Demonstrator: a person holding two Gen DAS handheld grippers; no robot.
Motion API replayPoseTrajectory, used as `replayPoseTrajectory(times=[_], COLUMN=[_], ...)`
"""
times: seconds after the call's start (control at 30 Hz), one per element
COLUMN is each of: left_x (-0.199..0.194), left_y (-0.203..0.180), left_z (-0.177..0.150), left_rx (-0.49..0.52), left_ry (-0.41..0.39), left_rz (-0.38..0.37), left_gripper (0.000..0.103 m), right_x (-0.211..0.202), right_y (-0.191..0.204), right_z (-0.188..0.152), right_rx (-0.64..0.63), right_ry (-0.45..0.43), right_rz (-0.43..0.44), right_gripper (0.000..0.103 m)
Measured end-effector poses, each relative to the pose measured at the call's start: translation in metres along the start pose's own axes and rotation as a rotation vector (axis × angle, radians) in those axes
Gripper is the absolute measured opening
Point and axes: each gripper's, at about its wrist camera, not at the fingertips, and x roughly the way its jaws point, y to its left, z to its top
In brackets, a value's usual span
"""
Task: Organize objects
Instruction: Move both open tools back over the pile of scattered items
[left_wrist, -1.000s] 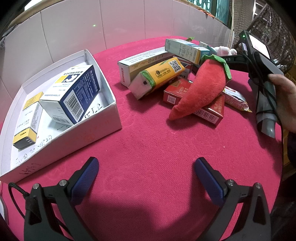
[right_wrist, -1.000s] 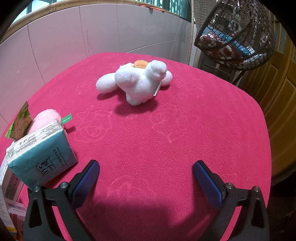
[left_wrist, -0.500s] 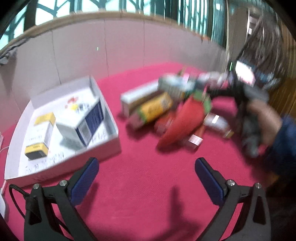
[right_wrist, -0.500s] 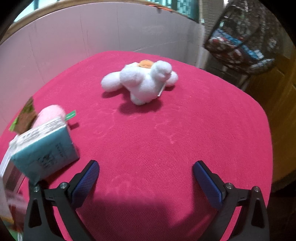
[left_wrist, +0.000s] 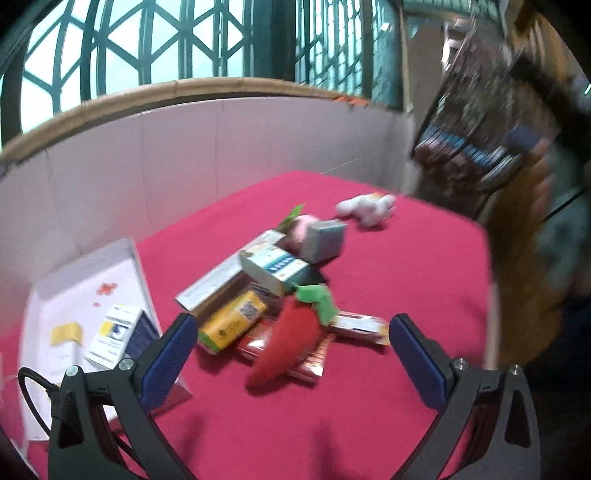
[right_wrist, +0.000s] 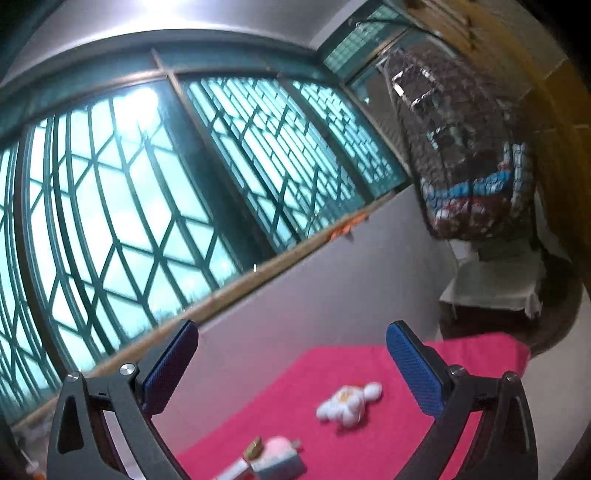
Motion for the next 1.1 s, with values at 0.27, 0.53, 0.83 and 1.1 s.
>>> replayPoseTrajectory(times=[0.27,0.53,0.83,1.1], left_x=[0.024,0.033,0.037,0.047], left_y=[0.003,0.008,0.004,0.006], left_z=[-0.007,-0.016,-0.024,-0.032], left_rx=[-0.07,-0.062,-0.078,-0.109], left_ry=[0.056,0.098,0.119,0.169], left_rz=[0.076,0.104,0.077,0.015], left_gripper=[0.103,0.103,0.103,0.103], right_x=[0.039,0.067,0.059,0.08], right_y=[0.032,0.028,0.037,0.029], right_z=[0.005,-0.054,-0.068,-0.089], right_rx=[-0.337,-0.465,-0.465,-0.42], right_ry=[0.17,0.367,0.375,0.509], right_rz=[0.024,0.039,0.088,0.108], right_gripper=[0.103,0.103,0.103,0.103])
